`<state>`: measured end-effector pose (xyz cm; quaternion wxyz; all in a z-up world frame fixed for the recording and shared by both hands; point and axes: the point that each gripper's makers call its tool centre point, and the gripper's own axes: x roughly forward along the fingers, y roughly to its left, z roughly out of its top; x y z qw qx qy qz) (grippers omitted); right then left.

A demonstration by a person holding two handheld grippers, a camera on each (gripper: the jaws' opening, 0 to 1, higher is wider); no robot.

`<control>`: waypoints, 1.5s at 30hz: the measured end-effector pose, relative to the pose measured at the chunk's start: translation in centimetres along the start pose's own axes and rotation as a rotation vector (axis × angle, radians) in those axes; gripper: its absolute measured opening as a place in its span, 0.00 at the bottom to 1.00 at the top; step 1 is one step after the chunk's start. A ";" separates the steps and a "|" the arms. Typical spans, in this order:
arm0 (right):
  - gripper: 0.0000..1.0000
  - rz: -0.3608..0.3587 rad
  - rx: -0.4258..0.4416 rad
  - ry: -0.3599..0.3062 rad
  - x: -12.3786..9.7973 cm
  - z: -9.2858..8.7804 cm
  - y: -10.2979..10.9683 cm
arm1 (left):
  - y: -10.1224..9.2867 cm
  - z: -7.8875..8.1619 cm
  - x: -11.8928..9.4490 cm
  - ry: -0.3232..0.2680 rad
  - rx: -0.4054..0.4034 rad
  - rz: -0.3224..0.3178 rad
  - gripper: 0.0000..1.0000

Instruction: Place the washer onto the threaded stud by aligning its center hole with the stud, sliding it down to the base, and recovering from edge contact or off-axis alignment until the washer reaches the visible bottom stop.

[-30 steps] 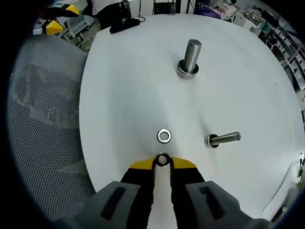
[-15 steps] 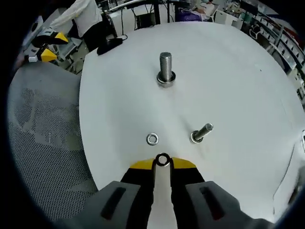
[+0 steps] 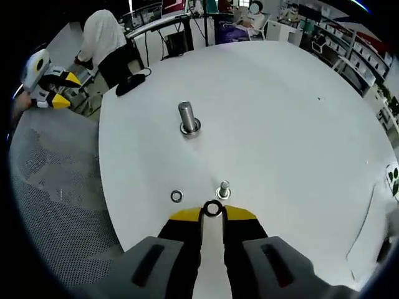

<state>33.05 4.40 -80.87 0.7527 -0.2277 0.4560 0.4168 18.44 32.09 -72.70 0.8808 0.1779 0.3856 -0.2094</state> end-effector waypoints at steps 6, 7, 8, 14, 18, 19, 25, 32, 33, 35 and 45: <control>0.13 -0.016 -0.028 -0.019 -0.5 1.2 -0.5 | 0.1 0.0 0.0 -0.002 -0.006 0.004 0.25; 0.13 -0.020 -0.035 -0.022 -0.5 1.3 -0.7 | 0.2 0.0 0.0 -0.001 -0.005 0.005 0.25; 0.13 -0.022 -0.037 -0.025 -0.4 1.5 -0.8 | 0.2 0.0 0.0 -0.001 -0.006 0.005 0.25; 0.14 -0.023 -0.097 -0.008 0.1 1.7 -0.7 | 0.2 -0.1 0.0 -0.001 -0.007 0.007 0.25; 0.14 -0.019 -0.103 -0.005 0.3 1.9 -0.6 | 0.3 -0.1 0.0 0.000 -0.009 0.010 0.25; 0.14 -0.020 -0.104 -0.004 0.3 1.9 -0.7 | 0.3 -0.1 0.0 0.002 -0.009 0.010 0.25; 0.14 -0.017 -0.121 0.005 0.3 2.0 -0.6 | 0.3 -0.1 0.0 0.003 -0.010 0.011 0.25; 0.14 -0.004 -0.144 0.020 0.8 2.0 -0.4 | 0.3 -0.2 0.0 0.005 -0.011 0.013 0.25; 0.14 -0.002 -0.146 0.023 0.9 2.0 -0.5 | 0.3 -0.2 0.0 0.005 -0.012 0.014 0.25; 0.14 -0.001 -0.148 0.027 0.8 2.1 -0.4 | 0.4 -0.2 0.0 0.006 -0.013 0.015 0.25; 0.14 0.005 -0.137 0.071 2.8 1.0 -1.3 | 0.4 -0.3 0.0 0.010 -0.016 0.017 0.25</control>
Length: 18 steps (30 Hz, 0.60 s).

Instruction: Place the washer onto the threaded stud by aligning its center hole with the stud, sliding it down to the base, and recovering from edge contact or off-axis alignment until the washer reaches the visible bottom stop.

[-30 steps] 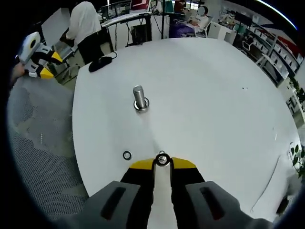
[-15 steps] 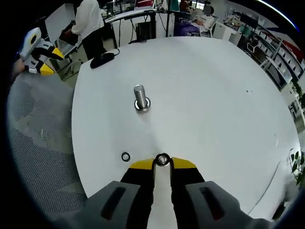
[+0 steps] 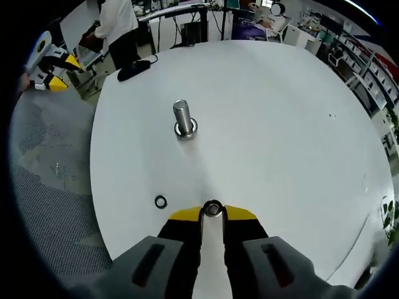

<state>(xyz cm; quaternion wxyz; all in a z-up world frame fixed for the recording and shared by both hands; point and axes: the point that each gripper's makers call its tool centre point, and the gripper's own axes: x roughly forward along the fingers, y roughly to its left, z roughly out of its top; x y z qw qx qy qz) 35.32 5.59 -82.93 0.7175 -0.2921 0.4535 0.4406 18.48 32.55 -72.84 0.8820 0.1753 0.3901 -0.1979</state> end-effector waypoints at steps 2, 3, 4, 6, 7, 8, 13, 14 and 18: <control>0.14 0.001 0.003 0.005 0.5 -0.2 0.0 | 0.0 0.0 0.0 0.001 -0.001 0.001 0.25; 0.14 0.001 0.002 0.009 0.7 -0.3 -0.1 | 0.0 0.0 0.0 0.001 -0.002 0.001 0.25; 0.14 0.001 0.004 0.014 0.8 -0.4 -0.1 | 0.0 0.0 0.0 0.000 -0.002 0.000 0.25; 0.14 0.003 0.005 0.014 1.2 -0.5 -0.3 | 0.0 0.0 0.0 0.002 -0.002 0.000 0.25; 0.14 0.003 0.004 0.014 1.3 -0.4 -0.4 | 0.0 0.0 0.0 0.002 -0.001 0.000 0.25; 0.14 0.003 0.005 0.014 1.4 -0.4 -0.4 | 0.0 -0.1 0.0 0.003 -0.001 0.000 0.25; 0.14 0.005 -0.002 0.023 1.9 -0.4 -0.3 | 0.0 -0.1 0.1 0.006 -0.001 0.000 0.25; 0.14 0.007 0.000 0.024 2.0 -0.4 -0.3 | 0.0 -0.1 0.1 0.007 -0.001 0.000 0.25; 0.15 0.010 0.006 0.030 2.1 -0.7 0.0 | 0.0 -0.2 0.0 0.010 -0.001 0.000 0.25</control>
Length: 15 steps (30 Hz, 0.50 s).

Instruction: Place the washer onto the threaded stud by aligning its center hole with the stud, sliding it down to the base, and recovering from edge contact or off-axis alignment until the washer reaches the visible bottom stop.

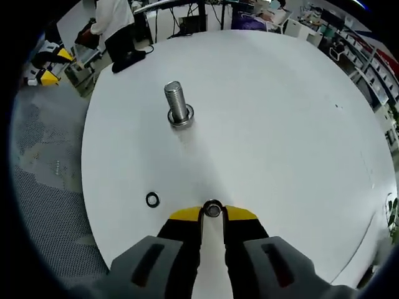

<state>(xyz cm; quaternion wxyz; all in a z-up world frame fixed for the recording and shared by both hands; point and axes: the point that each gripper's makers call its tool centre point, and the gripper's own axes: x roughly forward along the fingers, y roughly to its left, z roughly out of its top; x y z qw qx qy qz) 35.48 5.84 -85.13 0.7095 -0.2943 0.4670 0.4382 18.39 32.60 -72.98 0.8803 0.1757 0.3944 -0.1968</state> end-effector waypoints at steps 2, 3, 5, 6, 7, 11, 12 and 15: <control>0.15 0.000 0.001 0.000 0.0 -0.1 0.1 | 0.0 0.0 0.0 0.001 0.000 0.001 0.25; 0.15 0.001 0.001 0.000 0.1 -0.1 0.2 | 0.0 0.0 0.0 0.002 0.000 0.000 0.25; 0.15 -0.001 0.005 0.000 0.2 -0.2 0.1 | 0.0 -0.1 0.0 0.003 0.000 0.000 0.25; 0.15 0.001 0.008 0.000 0.2 -0.3 0.1 | 0.0 -0.1 0.0 0.003 0.000 0.001 0.25; 0.15 0.000 0.008 -0.003 0.2 -0.3 0.1 | 0.0 -0.1 0.0 0.004 0.000 0.001 0.25; 0.15 -0.001 0.013 -0.010 0.1 -0.3 0.3 | 0.0 -0.1 0.1 0.006 0.001 0.000 0.25; 0.15 -0.001 0.016 -0.013 0.2 -0.3 0.3 | 0.0 -0.2 0.1 0.007 0.001 0.000 0.25; 0.16 -0.004 0.012 -0.007 0.3 -0.5 0.2 | 0.0 -0.2 0.1 0.008 -0.003 -0.001 0.25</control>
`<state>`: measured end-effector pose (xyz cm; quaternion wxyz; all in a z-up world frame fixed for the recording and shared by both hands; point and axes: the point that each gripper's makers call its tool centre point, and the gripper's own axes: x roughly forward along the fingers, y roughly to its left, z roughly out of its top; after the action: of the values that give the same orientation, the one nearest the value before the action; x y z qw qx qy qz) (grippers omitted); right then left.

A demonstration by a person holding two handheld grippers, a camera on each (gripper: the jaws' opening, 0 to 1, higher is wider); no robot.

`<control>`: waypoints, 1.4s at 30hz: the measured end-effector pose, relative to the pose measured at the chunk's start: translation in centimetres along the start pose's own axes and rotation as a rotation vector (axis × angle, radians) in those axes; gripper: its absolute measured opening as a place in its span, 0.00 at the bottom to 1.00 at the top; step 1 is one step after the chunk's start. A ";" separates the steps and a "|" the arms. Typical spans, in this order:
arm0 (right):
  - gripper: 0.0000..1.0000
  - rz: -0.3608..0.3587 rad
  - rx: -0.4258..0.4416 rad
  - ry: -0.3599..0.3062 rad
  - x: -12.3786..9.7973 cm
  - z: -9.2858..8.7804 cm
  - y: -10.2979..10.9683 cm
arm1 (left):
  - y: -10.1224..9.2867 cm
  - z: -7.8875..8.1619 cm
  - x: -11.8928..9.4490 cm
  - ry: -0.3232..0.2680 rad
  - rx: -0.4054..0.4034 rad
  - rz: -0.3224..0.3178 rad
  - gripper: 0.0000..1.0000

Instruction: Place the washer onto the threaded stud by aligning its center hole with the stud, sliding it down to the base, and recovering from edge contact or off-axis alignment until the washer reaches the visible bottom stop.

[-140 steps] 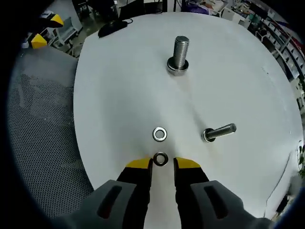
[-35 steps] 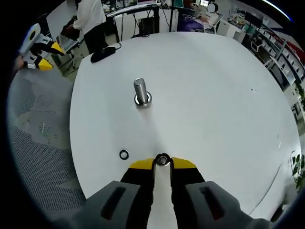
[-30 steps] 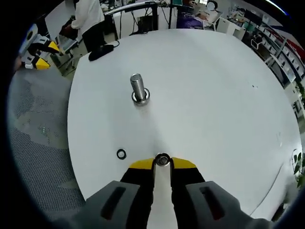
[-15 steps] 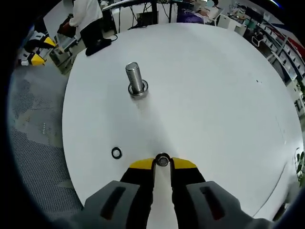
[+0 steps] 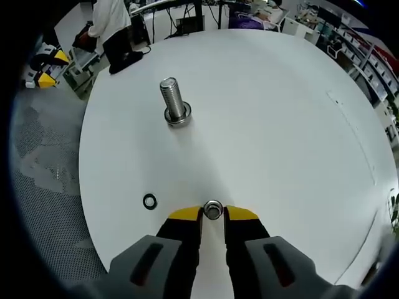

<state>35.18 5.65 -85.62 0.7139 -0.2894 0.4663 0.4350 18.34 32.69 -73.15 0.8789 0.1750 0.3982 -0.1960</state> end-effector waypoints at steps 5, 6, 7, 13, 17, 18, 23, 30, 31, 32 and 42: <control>0.19 -0.003 0.027 -0.016 -0.4 0.0 -0.1 | -0.1 0.0 0.0 0.003 0.004 -0.003 0.25; 0.19 -0.004 0.032 -0.018 -0.5 0.0 -0.1 | -0.1 -0.1 0.1 0.005 0.005 -0.004 0.25; 0.20 -0.007 0.040 -0.019 -0.5 -0.1 -0.3 | -0.1 -0.1 0.1 0.006 0.005 -0.005 0.25; 0.24 -0.026 0.073 -0.029 -1.3 -0.6 -0.2 | -0.3 0.0 0.1 0.004 0.012 -0.012 0.25; 0.25 -0.035 0.136 -0.035 -1.9 -1.4 0.2 | -0.7 0.1 0.1 0.004 0.021 -0.027 0.25; 0.25 -0.034 0.157 -0.036 -2.0 -1.8 0.4 | -0.8 0.0 0.1 0.006 0.024 -0.031 0.25; 0.26 -0.038 0.208 -0.044 -2.3 -2.6 1.4 | -1.1 0.0 0.1 0.009 0.015 -0.049 0.25; 0.26 -0.045 0.279 -0.039 -1.9 -3.2 3.0 | -1.3 0.1 0.2 0.002 -0.001 -0.069 0.26; 0.27 -0.046 0.287 -0.039 -1.8 -3.2 3.3 | -1.4 0.1 0.2 0.001 0.000 -0.072 0.25; 0.27 -0.048 0.291 -0.037 -1.8 -3.2 3.5 | -1.3 0.2 0.2 -0.001 0.003 -0.073 0.25; 0.27 -0.045 0.302 -0.055 -0.8 -2.0 5.3 | -1.5 0.4 0.1 -0.016 0.006 -0.086 0.25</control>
<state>29.46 6.15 -85.70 0.7714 -0.1773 0.5000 0.3514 17.93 31.20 -73.20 0.8724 0.1587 0.3976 -0.2360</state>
